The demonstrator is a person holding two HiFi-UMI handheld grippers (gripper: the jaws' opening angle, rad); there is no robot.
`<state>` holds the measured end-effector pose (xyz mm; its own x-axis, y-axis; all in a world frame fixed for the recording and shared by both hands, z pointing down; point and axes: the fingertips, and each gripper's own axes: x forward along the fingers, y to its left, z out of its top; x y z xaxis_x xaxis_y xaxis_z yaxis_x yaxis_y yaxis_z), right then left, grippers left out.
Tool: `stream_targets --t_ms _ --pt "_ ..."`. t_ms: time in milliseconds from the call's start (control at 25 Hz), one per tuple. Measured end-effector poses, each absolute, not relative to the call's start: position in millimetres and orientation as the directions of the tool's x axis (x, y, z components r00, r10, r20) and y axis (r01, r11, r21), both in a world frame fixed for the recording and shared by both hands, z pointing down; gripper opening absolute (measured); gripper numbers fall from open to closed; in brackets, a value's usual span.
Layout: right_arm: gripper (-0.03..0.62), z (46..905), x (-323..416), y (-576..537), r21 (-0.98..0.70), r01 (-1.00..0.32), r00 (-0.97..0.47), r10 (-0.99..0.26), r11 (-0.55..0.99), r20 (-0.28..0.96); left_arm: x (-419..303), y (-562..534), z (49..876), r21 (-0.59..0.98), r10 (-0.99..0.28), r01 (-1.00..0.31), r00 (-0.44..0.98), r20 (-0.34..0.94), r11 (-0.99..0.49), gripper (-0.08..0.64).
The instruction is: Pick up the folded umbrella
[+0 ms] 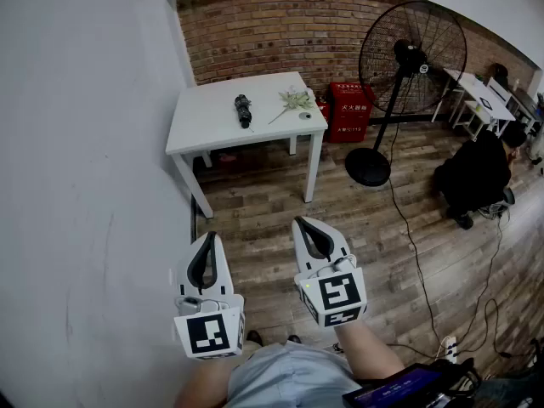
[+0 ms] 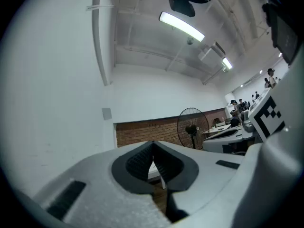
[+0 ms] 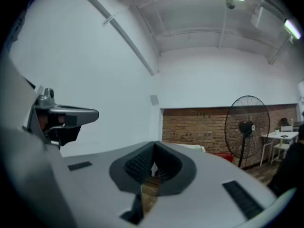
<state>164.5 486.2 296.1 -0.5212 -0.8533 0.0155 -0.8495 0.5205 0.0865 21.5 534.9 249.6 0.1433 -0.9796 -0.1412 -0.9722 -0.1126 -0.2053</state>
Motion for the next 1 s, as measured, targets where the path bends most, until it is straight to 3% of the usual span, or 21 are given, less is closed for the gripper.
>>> stream_targets --t_ms 440,480,520,560,1000 --pt "0.006 296 173 483 0.049 -0.840 -0.541 -0.841 0.541 0.004 31 529 254 -0.199 -0.980 -0.973 0.148 -0.133 -0.119 0.006" --pt "0.038 297 171 484 0.037 -0.828 -0.559 -0.829 0.559 0.008 31 529 255 -0.198 -0.980 -0.973 0.147 -0.131 -0.119 0.006" --pt "0.207 298 168 484 0.025 -0.816 -0.578 -0.816 0.578 0.012 31 529 255 -0.197 -0.981 -0.973 0.146 -0.130 -0.119 0.006" --pt "0.258 299 166 484 0.019 -0.808 -0.588 -0.809 0.588 0.012 31 529 256 -0.196 -0.981 -0.973 0.145 -0.130 -0.118 0.006" --pt "0.285 307 171 467 0.026 -0.828 -0.559 -0.829 0.560 0.021 21 516 265 -0.197 -0.988 -0.975 0.121 -0.098 -0.100 0.006"
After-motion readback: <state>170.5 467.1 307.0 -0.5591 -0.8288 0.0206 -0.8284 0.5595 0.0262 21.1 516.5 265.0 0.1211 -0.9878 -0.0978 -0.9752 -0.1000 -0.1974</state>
